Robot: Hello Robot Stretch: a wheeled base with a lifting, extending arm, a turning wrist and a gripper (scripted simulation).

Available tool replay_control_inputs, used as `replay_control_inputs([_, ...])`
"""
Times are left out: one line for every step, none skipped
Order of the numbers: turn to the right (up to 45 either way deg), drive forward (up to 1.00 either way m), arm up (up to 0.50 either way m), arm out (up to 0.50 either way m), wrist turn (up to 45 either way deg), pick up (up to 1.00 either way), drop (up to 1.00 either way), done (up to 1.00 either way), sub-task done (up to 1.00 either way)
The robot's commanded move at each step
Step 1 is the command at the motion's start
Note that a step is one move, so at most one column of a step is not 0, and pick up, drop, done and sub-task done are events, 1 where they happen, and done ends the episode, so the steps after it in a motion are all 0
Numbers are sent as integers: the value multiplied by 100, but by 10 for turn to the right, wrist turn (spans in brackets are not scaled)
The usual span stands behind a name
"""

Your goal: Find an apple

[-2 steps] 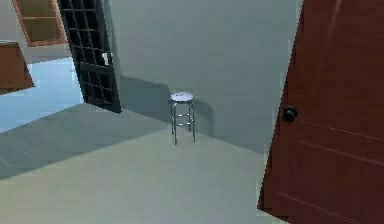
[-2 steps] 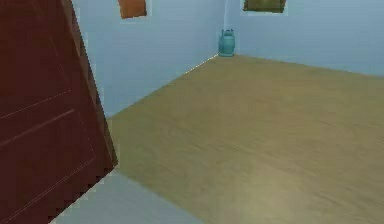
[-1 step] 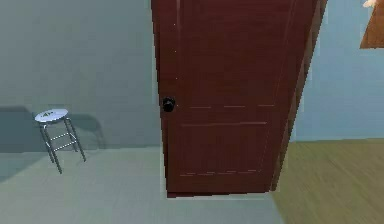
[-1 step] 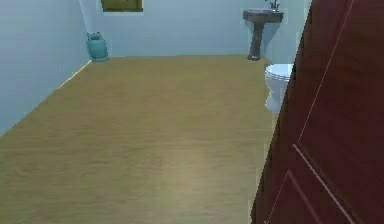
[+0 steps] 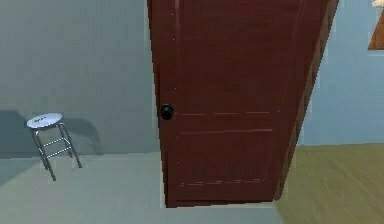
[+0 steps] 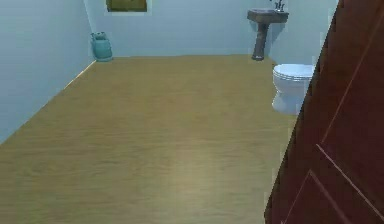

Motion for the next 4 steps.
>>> replay_control_inputs([-450,0,0,0,0,0,0,0,0])
replay_control_inputs([-270,0,0,0,0,0,0,0,0])
replay_control_inputs([-30,0,0,0,0,0,0,0,0])
replay_control_inputs([0,100,0,0,0,0,0,0,0])
